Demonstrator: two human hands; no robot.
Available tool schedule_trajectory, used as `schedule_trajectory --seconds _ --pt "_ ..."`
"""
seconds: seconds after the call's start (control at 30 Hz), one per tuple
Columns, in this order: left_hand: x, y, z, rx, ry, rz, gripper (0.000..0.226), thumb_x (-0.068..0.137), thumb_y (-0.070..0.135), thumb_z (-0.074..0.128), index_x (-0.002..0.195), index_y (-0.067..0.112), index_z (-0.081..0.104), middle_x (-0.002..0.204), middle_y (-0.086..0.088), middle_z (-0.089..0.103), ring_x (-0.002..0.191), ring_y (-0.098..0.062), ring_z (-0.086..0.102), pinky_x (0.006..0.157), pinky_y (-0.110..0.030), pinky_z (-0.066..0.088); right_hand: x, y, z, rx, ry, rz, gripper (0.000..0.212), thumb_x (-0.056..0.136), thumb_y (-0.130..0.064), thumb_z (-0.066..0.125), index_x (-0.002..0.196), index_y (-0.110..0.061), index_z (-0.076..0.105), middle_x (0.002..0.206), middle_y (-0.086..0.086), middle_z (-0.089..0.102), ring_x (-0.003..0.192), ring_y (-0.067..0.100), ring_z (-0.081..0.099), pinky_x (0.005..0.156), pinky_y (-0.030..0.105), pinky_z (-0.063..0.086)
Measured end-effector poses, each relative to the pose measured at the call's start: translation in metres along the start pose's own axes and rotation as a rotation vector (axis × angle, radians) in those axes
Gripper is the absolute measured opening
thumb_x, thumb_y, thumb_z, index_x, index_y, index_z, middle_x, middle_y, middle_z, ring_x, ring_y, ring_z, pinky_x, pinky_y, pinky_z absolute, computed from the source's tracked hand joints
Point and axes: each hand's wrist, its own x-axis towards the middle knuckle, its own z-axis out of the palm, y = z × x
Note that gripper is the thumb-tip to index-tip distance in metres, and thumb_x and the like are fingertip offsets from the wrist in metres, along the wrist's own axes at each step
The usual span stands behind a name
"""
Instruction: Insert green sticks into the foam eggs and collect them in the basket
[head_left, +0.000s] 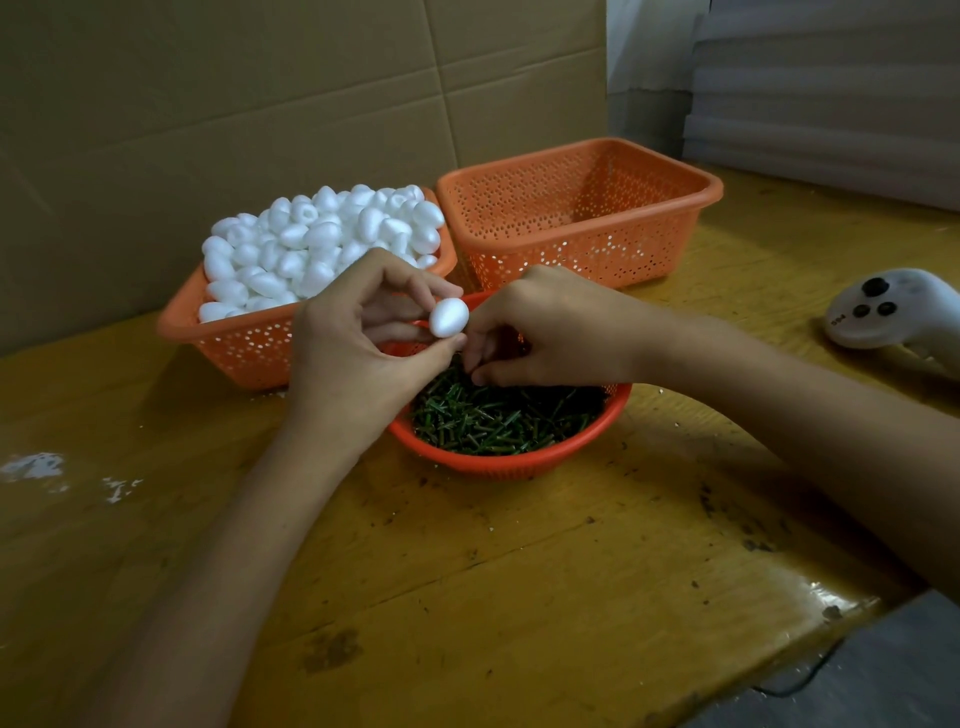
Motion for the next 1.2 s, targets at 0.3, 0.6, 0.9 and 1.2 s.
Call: schedule_trajectory --seconds 0.3,0.6,0.9,1.2 --pt "-0.0013 0.0022 0.0023 0.024 0.006 0.012 0.028 0.078 -0.010 0.087 0.089 0.000 0.063 0.106 -0.007 0.077 0.102 -0.012 0.077 0.084 -0.027 0.063 0.0003 -0.0001 0.0003 -0.004 -0.005 -0.001 0.013 0.088 -0.029 0.078 0.101 -0.027 0.078 0.092 -0.015 0.076 0.081 -0.004 0.059 0.083 0.032 0.051" --pt "-0.0005 0.0015 0.0013 0.024 -0.011 0.033 0.028 0.079 -0.012 0.085 0.090 0.001 0.062 0.107 -0.008 0.077 0.103 -0.013 0.077 0.084 -0.027 0.063 -0.0001 0.0002 0.0000 0.005 -0.010 -0.002 0.012 0.088 -0.028 0.078 0.100 -0.028 0.079 0.092 -0.016 0.076 0.080 -0.006 0.057 0.079 0.025 0.048" --pt "0.0001 -0.0002 0.0003 0.029 -0.048 0.072 0.025 0.079 -0.012 0.084 0.089 0.001 0.065 0.107 -0.006 0.077 0.103 -0.016 0.076 0.085 -0.034 0.063 -0.0005 -0.0005 -0.0009 -0.002 -0.025 0.002 0.011 0.089 -0.029 0.078 0.100 -0.029 0.079 0.091 -0.016 0.076 0.080 -0.007 0.056 0.080 0.025 0.048" --pt "0.0014 -0.0053 -0.0003 0.055 -0.076 0.136 0.021 0.083 -0.010 0.082 0.091 0.004 0.068 0.107 -0.006 0.077 0.102 -0.019 0.075 0.082 -0.033 0.062 -0.0007 -0.0016 -0.0012 -0.004 -0.032 0.010 0.012 0.089 -0.030 0.078 0.101 -0.029 0.078 0.091 -0.017 0.075 0.082 -0.003 0.061 0.083 0.027 0.049"
